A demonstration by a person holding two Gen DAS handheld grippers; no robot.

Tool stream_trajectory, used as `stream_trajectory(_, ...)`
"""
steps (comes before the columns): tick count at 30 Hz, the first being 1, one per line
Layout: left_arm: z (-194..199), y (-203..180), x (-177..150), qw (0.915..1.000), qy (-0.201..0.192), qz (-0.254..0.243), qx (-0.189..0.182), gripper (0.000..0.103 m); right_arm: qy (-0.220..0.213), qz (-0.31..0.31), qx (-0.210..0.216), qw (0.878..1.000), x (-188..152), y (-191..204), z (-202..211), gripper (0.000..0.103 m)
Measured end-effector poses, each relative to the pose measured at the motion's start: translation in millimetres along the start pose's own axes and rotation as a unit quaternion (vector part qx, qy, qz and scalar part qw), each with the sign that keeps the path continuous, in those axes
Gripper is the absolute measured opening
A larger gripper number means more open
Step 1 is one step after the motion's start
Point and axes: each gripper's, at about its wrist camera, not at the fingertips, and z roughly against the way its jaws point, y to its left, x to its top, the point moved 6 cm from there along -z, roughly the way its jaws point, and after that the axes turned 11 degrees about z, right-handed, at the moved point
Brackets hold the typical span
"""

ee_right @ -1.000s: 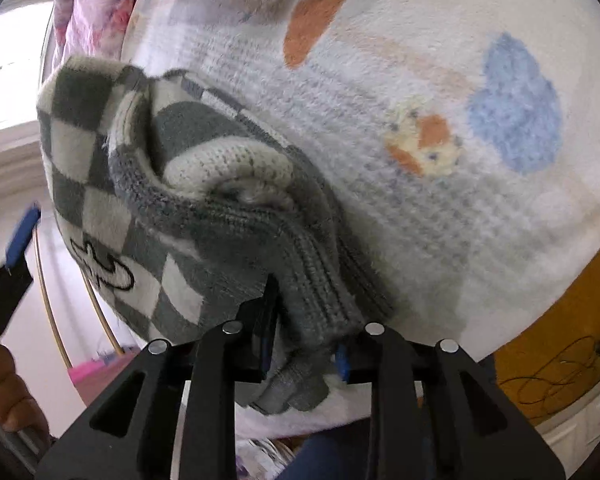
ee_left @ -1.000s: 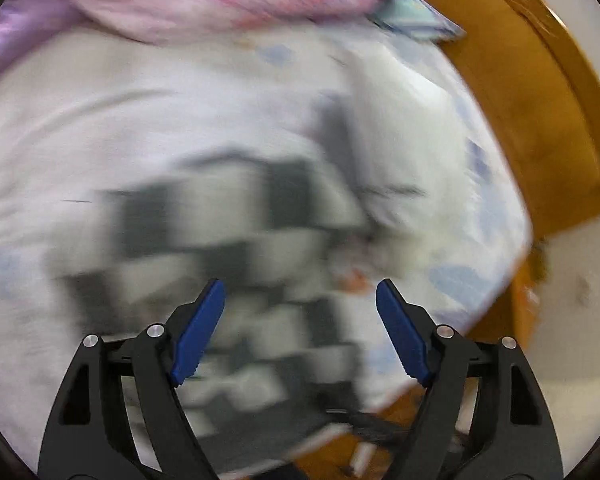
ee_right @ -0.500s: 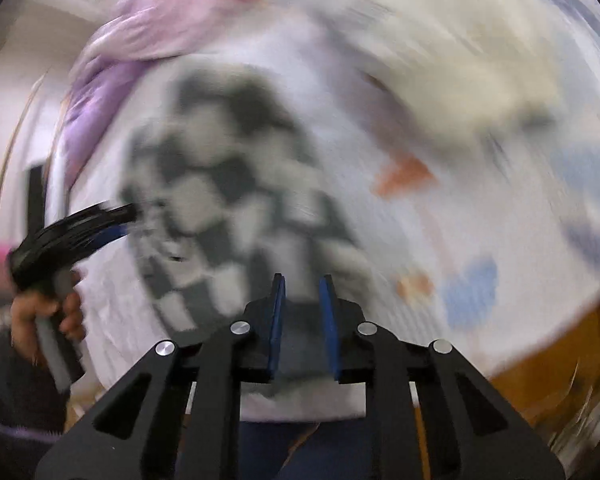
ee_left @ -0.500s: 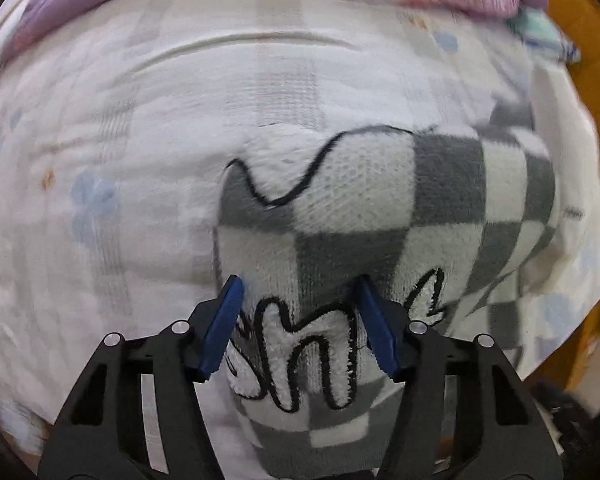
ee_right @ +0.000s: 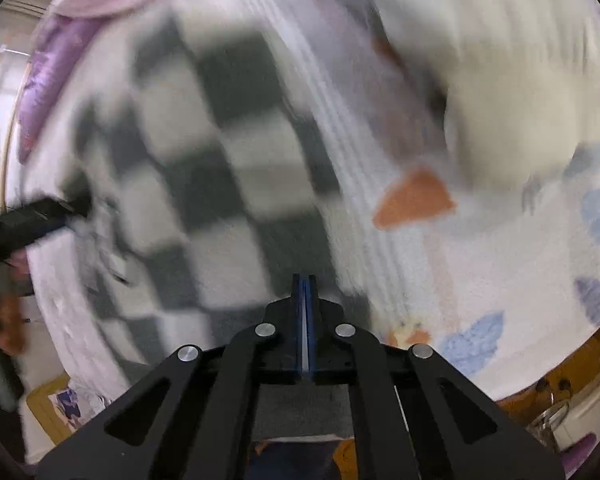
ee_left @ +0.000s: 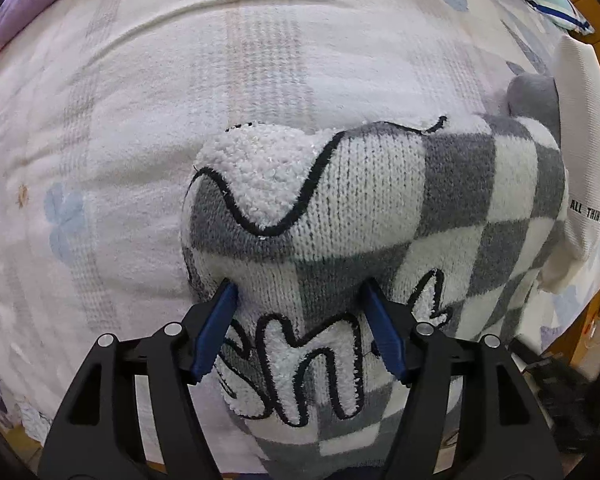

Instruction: Fold large clothes

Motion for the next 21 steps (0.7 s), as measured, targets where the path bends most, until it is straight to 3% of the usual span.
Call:
stream_trajectory(5,1,2,1,1.0,-0.003,0.0,-0.005,0.065,-0.064,0.078,0.01,0.995,63,52,14,0.002)
stream_trajectory(8,2,2,-1,1.0,-0.003,0.0,-0.006,0.065,-0.053,0.098,-0.008,0.994,92,67,-15,0.002)
stream_trajectory(11,2,2,1,0.9999,-0.001,0.0,-0.013,0.067,-0.022,0.074,-0.021,0.997,99,36,-50,0.0)
stream_trajectory(14,6,-4,4,0.9976,0.002,0.008,-0.068,0.081,-0.006,0.091,-0.034,0.995,94,14,-66,0.0)
stream_trajectory(17,27,6,10,0.9867,0.004,0.064,-0.149,0.08,0.005,0.112,-0.038,0.993,95,9,-69,0.0)
stream_trajectory(19,42,21,15,0.9773,-0.005,0.099,-0.187,0.069,0.009,0.106,-0.031,0.994,99,8,-69,0.0)
stream_trajectory(21,47,35,23,0.9774,-0.017,0.117,-0.175,0.068,0.008,0.105,-0.033,0.994,99,7,-69,0.0)
